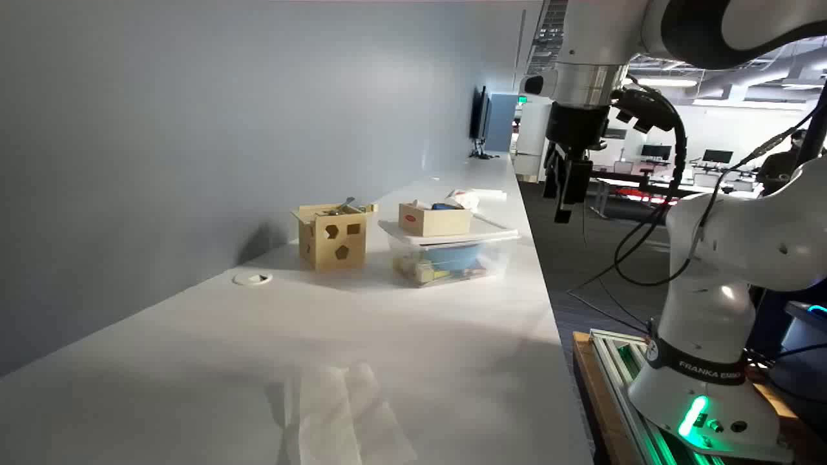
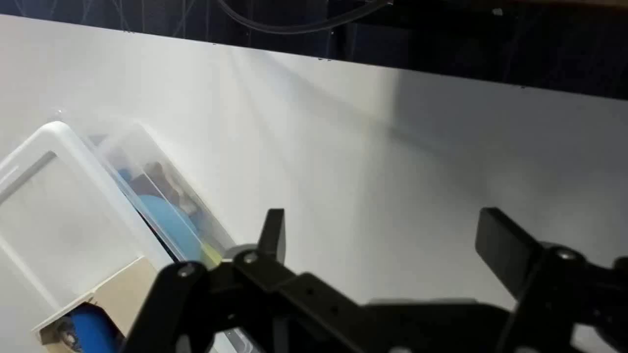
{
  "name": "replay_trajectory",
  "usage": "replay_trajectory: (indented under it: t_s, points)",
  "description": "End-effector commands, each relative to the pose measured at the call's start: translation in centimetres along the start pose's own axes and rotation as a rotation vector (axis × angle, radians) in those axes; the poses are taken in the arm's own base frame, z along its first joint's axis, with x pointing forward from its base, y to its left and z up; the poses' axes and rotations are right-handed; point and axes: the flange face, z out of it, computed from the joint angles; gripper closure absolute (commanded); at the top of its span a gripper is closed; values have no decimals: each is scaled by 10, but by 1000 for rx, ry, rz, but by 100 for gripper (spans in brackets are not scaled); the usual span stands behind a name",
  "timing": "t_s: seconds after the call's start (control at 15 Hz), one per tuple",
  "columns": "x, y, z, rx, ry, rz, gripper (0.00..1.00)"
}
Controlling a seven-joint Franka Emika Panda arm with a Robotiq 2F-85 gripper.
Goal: Remove the silver spoon from the shape sorter and put it on the lunchbox
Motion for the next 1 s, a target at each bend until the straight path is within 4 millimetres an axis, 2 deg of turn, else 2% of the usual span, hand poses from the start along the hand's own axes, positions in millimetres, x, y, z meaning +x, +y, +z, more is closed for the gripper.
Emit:
replay_trajectory:
  t_s: [0.0,0.33,0.47,0.73,0.93]
  points:
    - [0,0,0,0,-1,0,0]
    - [0,0,0,0,-1,0,0]
    - [15,19,-6,-39,68,100,0]
    - [53,87,-22,-27,191,279,0]
    - [89,140,-27,52,264,449,0]
